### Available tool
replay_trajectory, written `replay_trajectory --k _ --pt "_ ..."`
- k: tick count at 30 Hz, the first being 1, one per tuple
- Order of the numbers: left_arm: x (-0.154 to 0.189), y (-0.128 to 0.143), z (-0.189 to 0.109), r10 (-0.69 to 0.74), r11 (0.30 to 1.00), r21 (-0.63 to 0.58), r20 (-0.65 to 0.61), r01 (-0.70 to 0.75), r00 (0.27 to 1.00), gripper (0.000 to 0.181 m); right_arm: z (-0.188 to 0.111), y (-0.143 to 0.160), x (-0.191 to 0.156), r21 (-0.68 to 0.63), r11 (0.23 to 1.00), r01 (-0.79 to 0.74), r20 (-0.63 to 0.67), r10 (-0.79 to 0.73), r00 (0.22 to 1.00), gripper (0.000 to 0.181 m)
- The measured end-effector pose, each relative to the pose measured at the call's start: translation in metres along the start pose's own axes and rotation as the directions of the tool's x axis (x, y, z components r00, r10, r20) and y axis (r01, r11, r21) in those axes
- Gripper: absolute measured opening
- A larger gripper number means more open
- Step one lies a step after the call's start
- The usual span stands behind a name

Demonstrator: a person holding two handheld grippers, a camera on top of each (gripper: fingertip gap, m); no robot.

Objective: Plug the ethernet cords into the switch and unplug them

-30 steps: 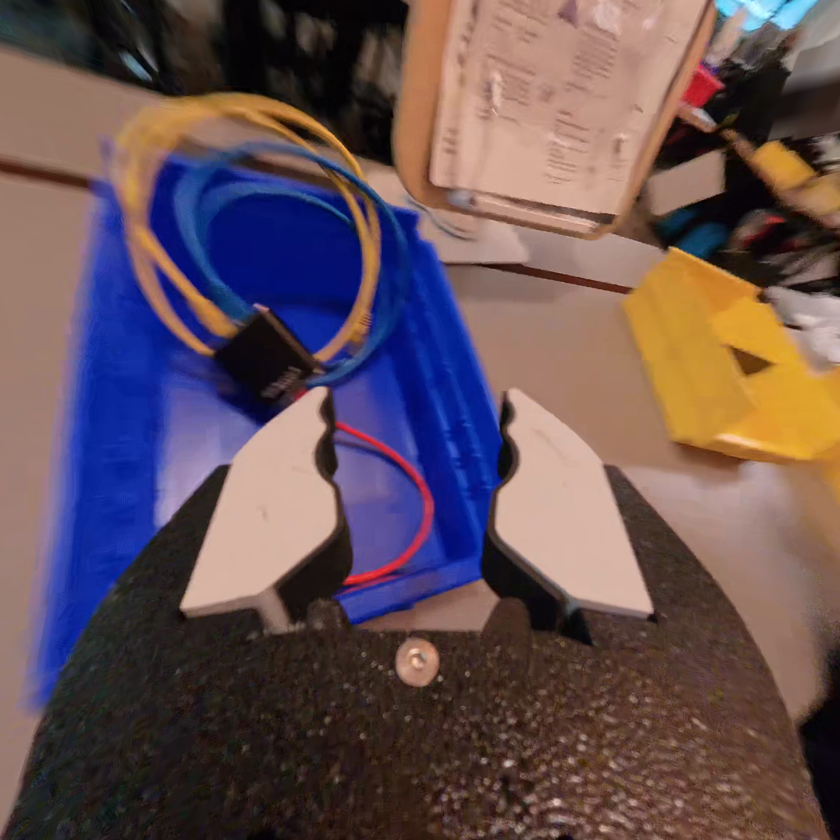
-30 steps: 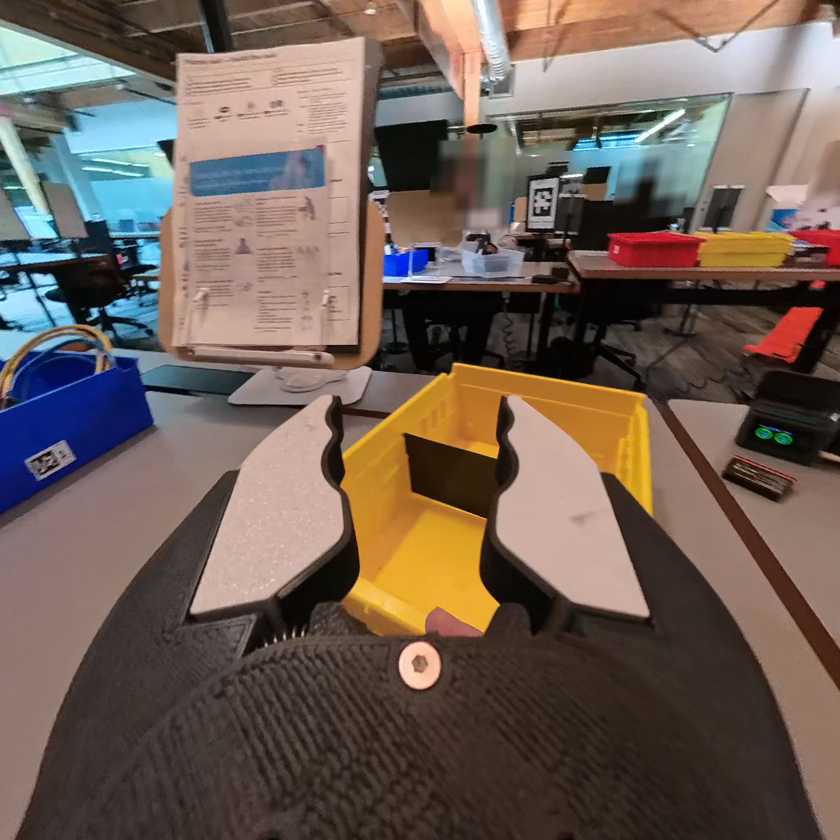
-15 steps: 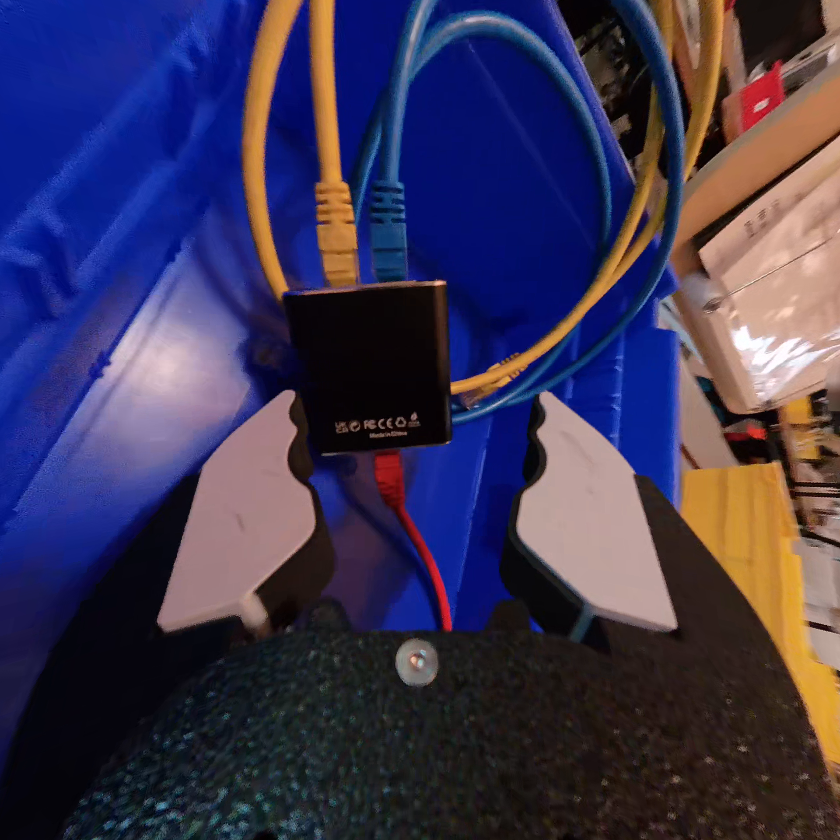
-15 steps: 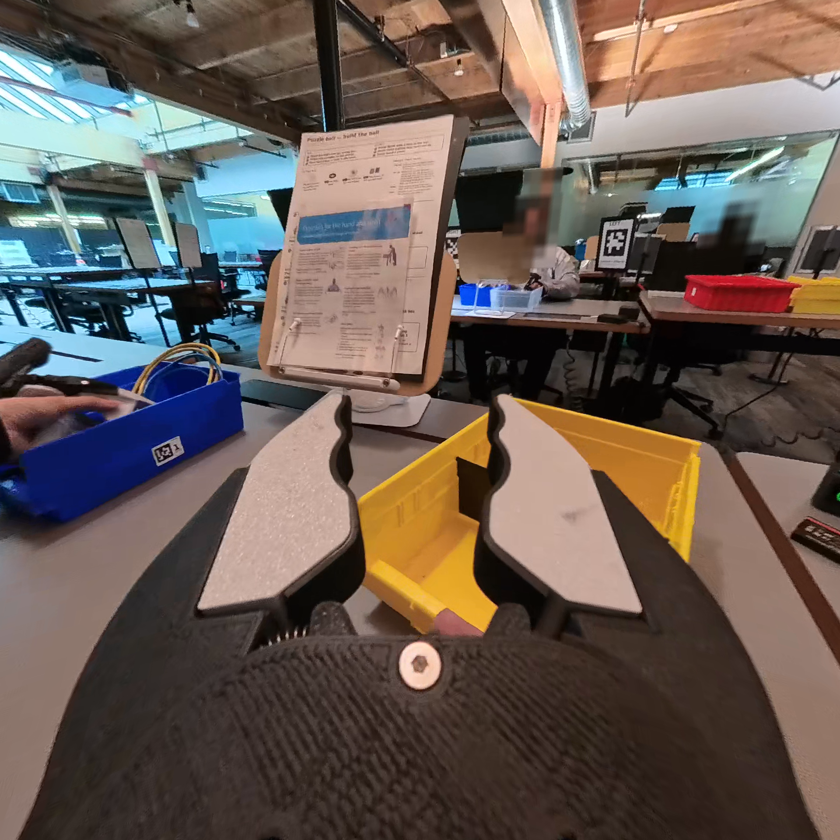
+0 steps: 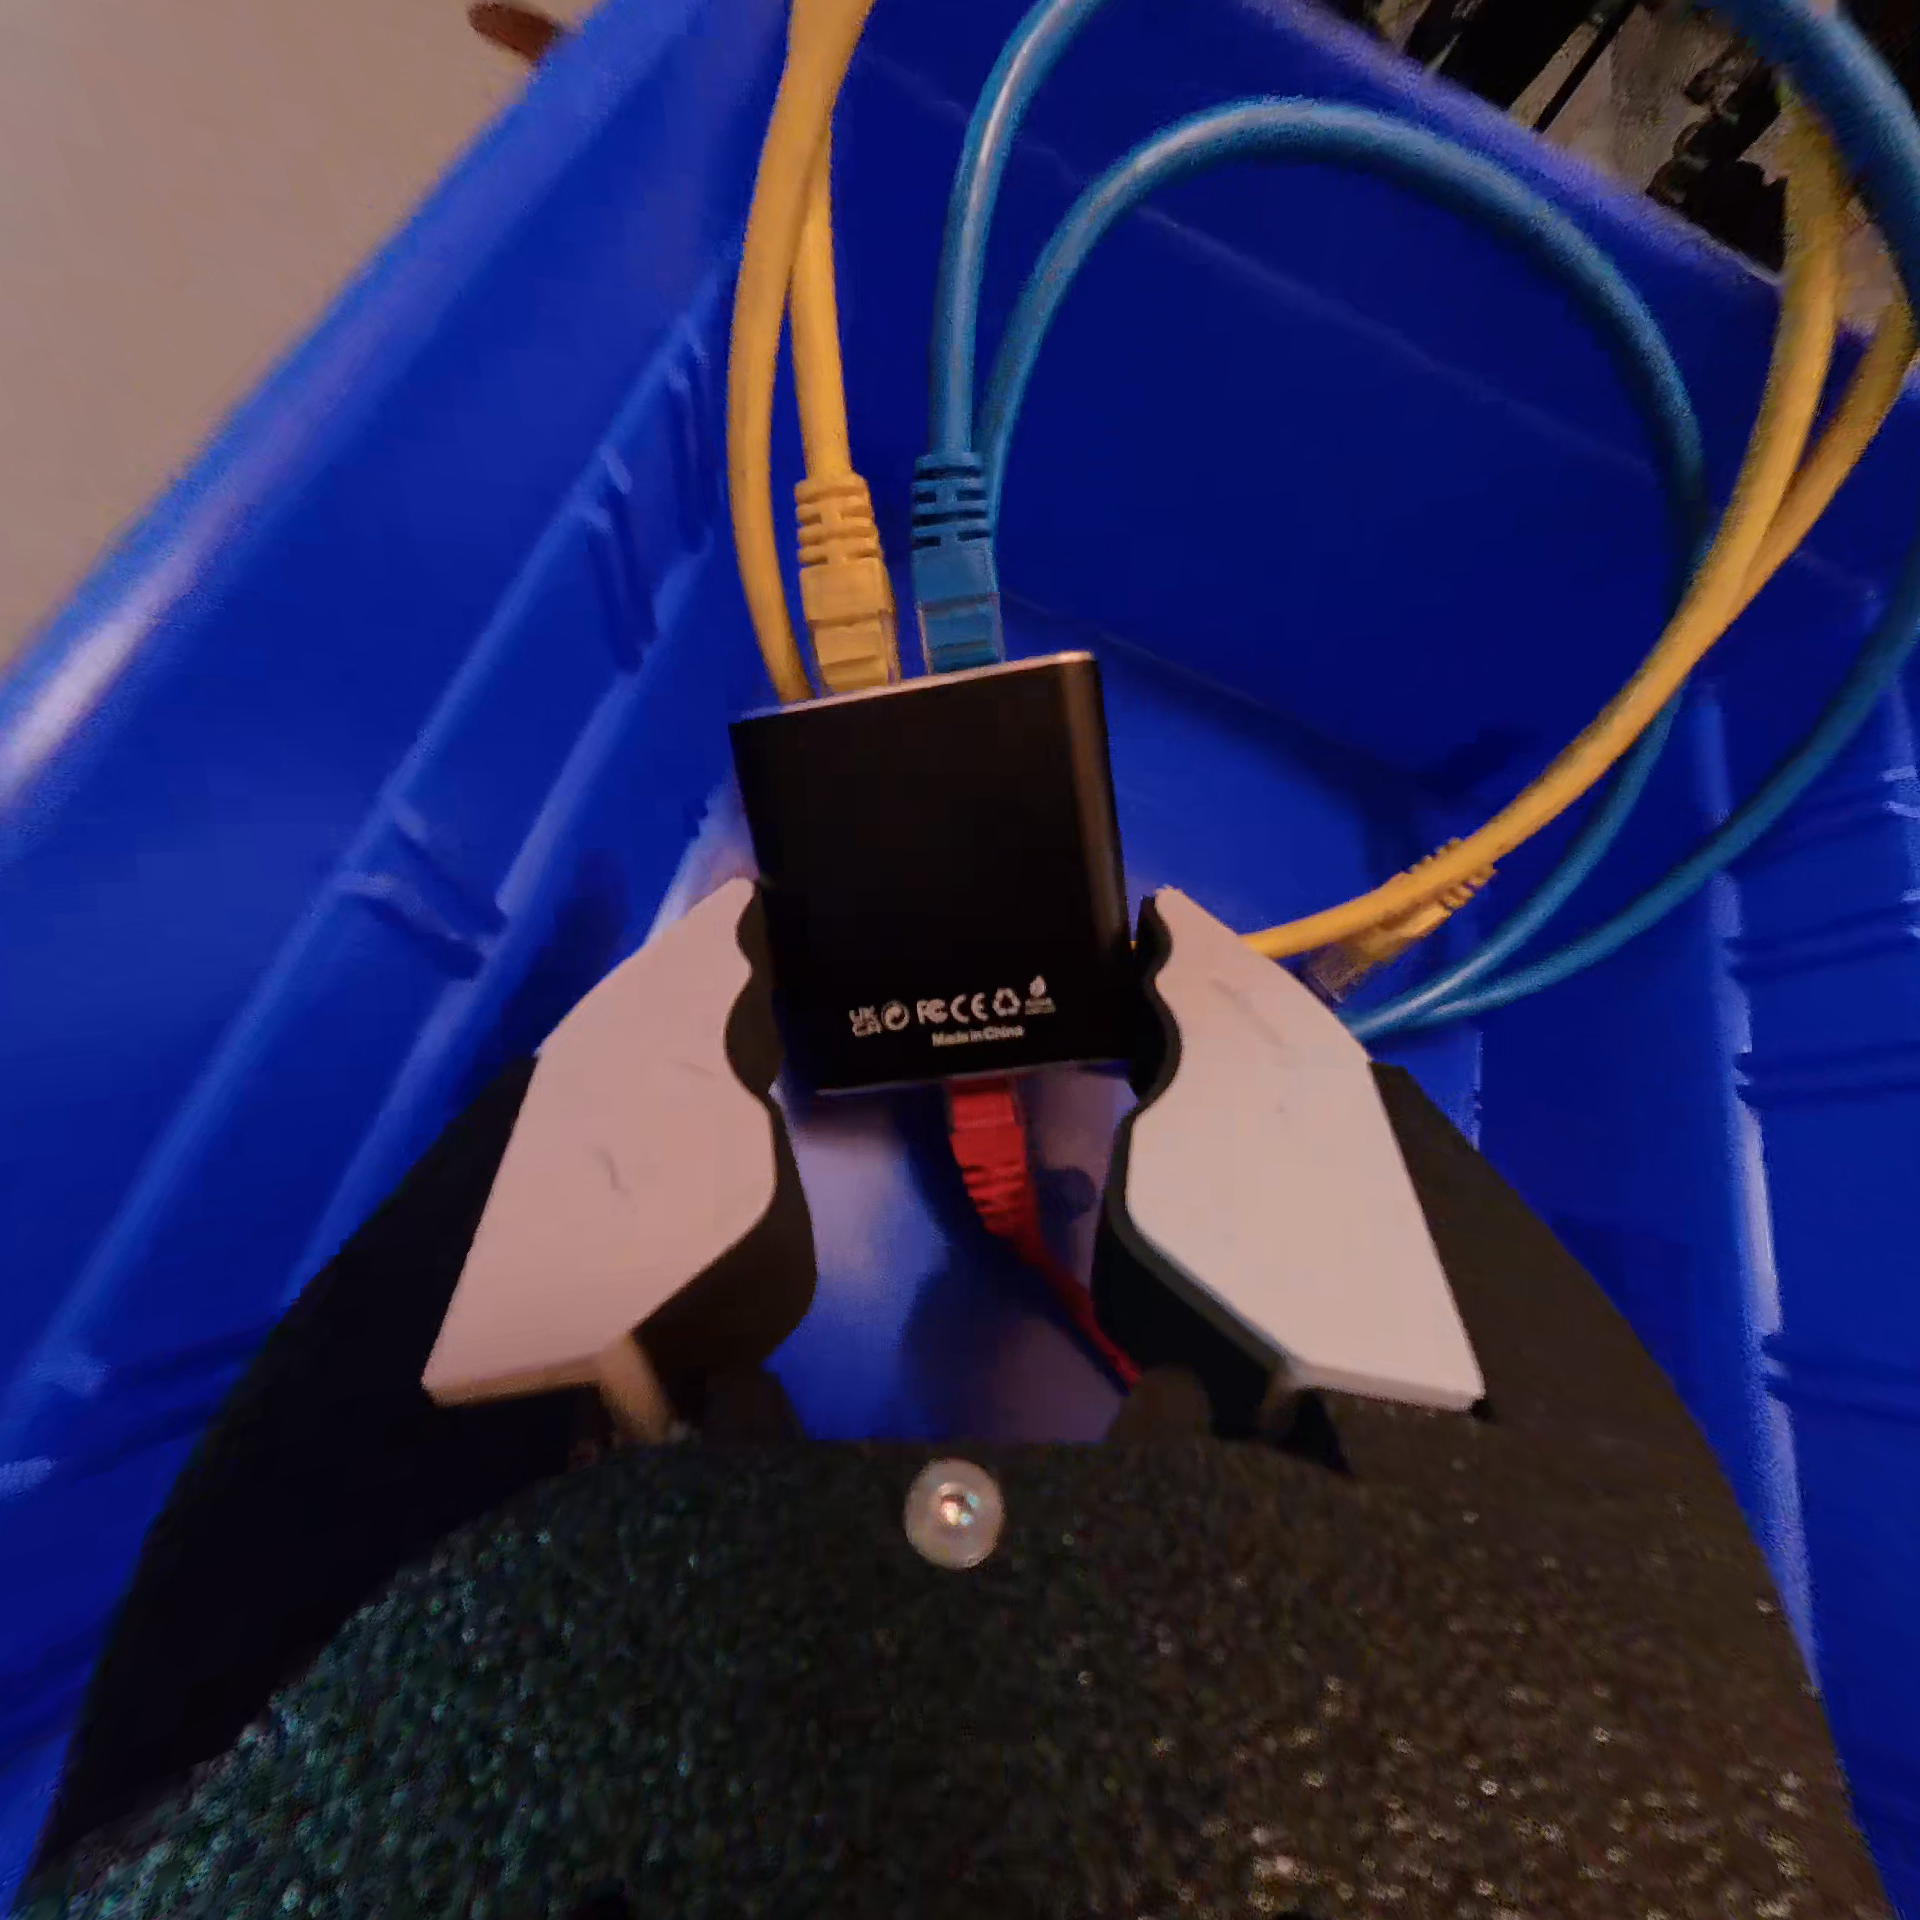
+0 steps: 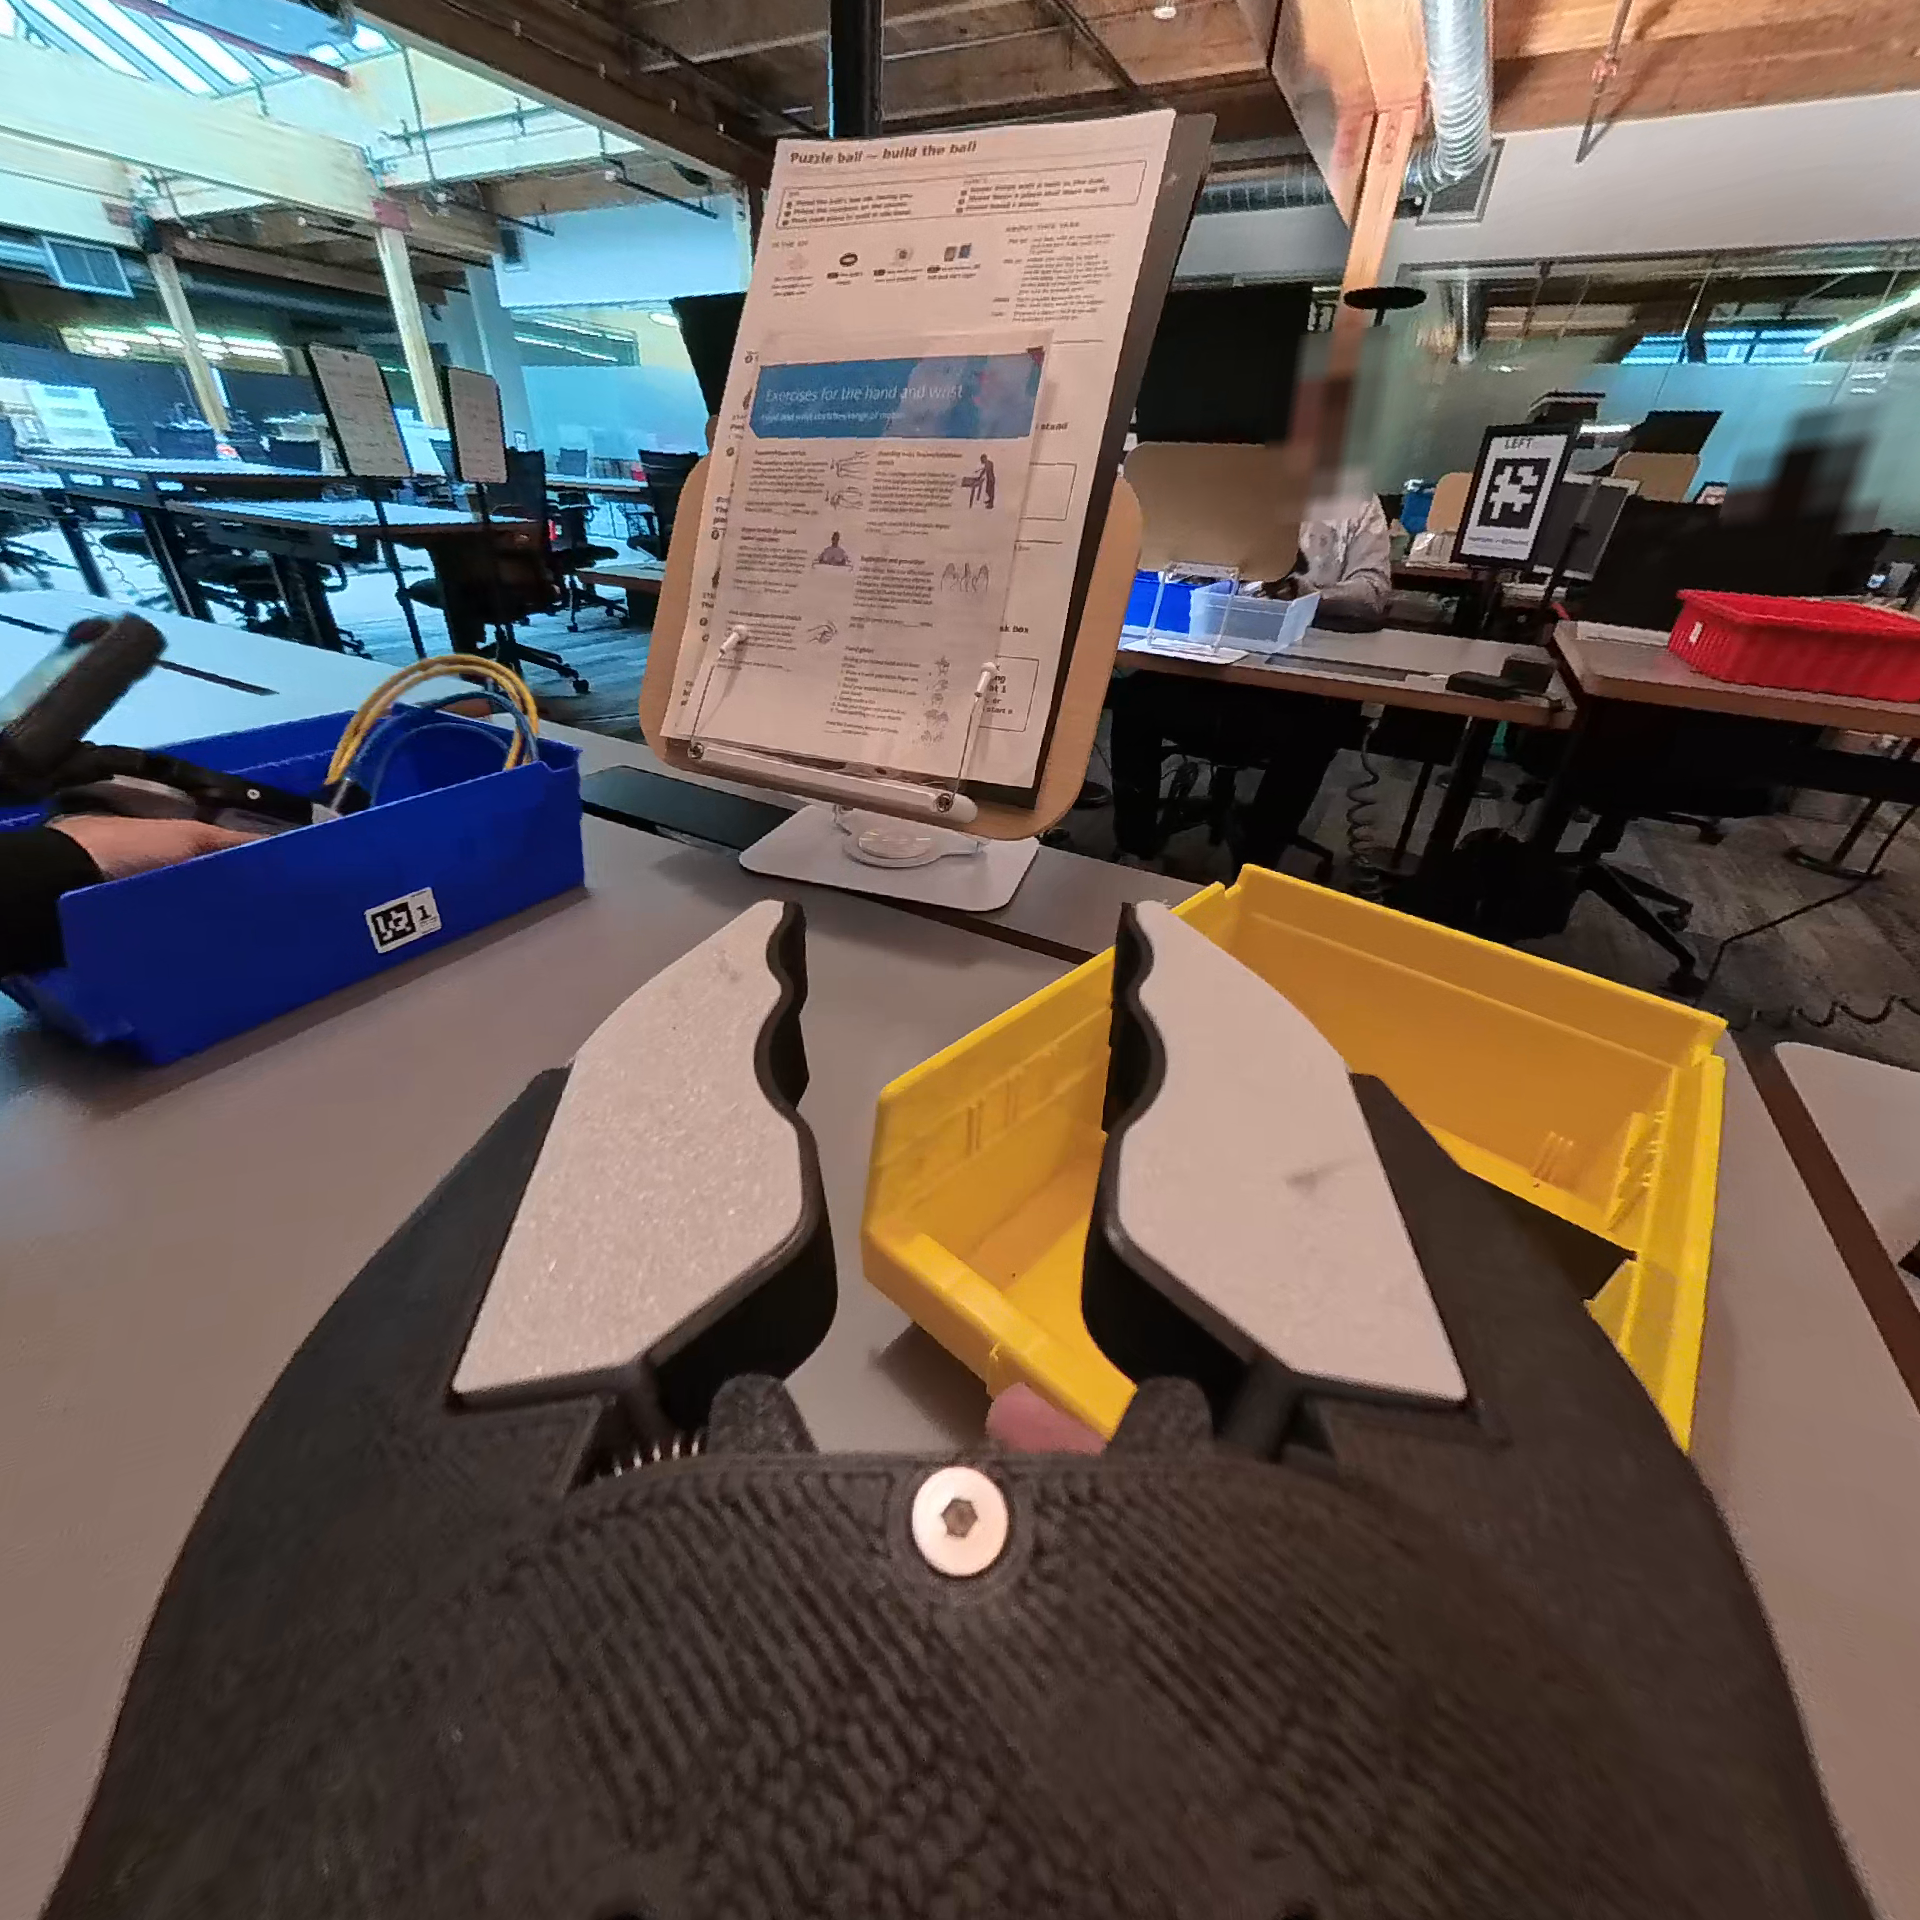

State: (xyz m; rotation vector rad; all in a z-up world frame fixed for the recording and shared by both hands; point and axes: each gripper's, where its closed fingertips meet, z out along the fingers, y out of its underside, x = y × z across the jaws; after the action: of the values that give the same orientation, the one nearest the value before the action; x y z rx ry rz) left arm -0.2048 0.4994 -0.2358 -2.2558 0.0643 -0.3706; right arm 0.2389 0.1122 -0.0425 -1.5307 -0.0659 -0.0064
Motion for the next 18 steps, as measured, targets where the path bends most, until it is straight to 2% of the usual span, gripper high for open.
replay_trajectory --k 3,6,9,14,16,18 --pt "-0.021 -0.011 -0.003 0.082 0.996 0.021 0.044 -0.083 0.996 0.065 0.0 0.002 0.002 -0.005 1.0 0.0 -0.001 0.0 1.0 0.055" --pt "-0.044 -0.018 -0.004 0.076 0.996 0.034 0.058 -0.078 0.995 0.065 0.001 0.009 0.006 -0.029 0.999 -0.012 -0.014 0.012 1.0 0.055" --pt "-0.052 -0.025 -0.008 0.027 0.997 0.068 -0.017 -0.026 0.999 0.065 0.002 0.013 0.004 -0.043 0.999 -0.033 -0.004 0.033 0.999 0.055" --pt "-0.019 -0.046 -0.039 0.076 0.986 0.162 -0.231 -0.039 0.97 0.065 0.009 0.005 -0.014 -0.028 0.999 -0.022 0.039 0.023 0.999 0.055" --pt "-0.002 -0.058 -0.064 0.215 0.96 0.229 -0.241 -0.16 0.947 0.064 0.015 0.002 -0.031 -0.024 1.0 -0.01 0.085 0.012 0.996 0.055" --pt "0.018 -0.075 -0.099 0.389 0.889 0.334 -0.188 -0.314 0.902 0.063 0.02 0.0 -0.053 -0.028 0.999 0.025 0.144 -0.02 0.989 0.056"
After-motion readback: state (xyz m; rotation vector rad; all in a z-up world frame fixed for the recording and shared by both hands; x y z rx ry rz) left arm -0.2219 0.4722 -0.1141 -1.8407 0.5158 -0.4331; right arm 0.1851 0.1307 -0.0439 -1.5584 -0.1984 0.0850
